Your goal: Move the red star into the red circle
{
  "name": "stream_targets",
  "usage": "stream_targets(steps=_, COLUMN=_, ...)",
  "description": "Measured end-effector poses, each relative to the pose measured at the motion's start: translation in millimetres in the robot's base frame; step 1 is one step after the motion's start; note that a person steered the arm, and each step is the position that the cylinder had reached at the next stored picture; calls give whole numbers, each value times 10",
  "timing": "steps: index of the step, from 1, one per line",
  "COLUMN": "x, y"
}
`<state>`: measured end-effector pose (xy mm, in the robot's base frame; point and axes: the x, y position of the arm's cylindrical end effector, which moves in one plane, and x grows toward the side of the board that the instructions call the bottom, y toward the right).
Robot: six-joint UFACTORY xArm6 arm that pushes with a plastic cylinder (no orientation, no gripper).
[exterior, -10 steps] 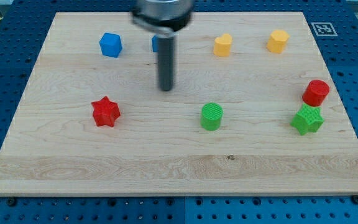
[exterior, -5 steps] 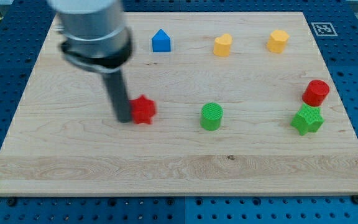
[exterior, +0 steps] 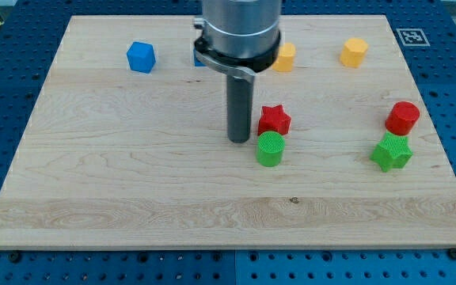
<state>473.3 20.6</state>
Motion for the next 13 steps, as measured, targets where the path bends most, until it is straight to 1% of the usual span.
stream_targets(steps=1, x=-83, y=463)
stream_targets(steps=2, x=-303, y=901)
stream_targets(steps=3, x=-312, y=699)
stream_targets(steps=4, x=-544, y=630)
stream_targets(steps=5, x=-715, y=1154)
stream_targets(steps=6, x=-715, y=1593)
stream_targets(steps=7, x=-705, y=1507)
stream_targets(steps=10, x=-705, y=1671)
stream_targets(steps=12, x=-876, y=2044)
stream_targets(steps=13, x=-968, y=2086)
